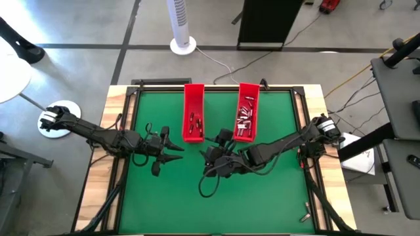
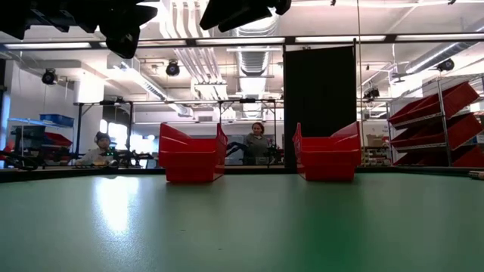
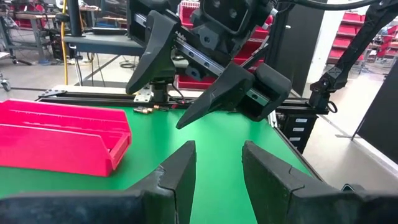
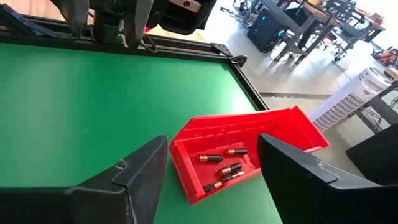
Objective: Sort batteries
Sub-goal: Put the black battery into the left red bin
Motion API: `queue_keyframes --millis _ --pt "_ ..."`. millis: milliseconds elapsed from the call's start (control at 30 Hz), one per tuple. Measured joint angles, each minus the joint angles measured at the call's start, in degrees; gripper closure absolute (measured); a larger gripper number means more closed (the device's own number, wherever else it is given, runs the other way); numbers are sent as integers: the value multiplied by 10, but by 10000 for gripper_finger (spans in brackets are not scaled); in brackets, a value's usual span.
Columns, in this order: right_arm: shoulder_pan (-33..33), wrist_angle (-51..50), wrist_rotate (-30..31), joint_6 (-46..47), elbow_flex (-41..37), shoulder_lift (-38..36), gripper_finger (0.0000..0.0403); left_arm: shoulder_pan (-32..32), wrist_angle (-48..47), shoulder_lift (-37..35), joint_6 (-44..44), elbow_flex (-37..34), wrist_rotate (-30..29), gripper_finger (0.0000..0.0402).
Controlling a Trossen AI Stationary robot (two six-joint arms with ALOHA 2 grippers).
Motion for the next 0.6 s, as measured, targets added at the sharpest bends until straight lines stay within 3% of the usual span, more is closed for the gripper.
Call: queue_keyframes --millis 600 --pt "26 -28 -1 36 0 0 151 -3 0 0 1 0 0 289"
